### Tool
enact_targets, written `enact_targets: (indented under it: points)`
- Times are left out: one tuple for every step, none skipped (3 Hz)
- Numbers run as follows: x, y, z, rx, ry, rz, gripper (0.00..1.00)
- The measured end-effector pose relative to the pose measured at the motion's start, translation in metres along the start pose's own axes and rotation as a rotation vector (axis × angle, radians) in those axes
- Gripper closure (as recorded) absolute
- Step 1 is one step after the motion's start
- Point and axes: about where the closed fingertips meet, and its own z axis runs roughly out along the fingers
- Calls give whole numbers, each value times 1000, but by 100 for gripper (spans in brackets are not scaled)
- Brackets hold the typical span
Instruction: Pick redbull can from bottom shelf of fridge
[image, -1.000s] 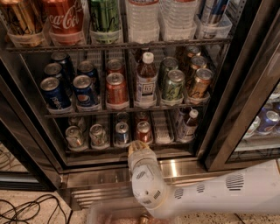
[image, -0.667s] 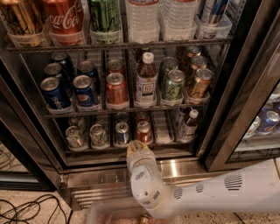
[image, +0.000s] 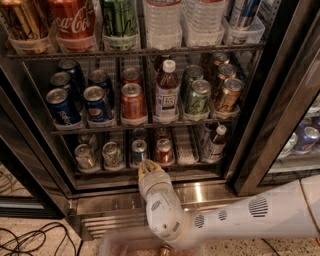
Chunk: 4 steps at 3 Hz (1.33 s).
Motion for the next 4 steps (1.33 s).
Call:
enact_targets:
  points:
    - [0, -9, 4, 26, 34, -48, 100]
    - [-1, -12, 5, 37, 56, -82, 83]
    - [-2, -13, 6, 38, 71, -102, 71]
    - [-1, -14, 8, 37, 86, -109, 70]
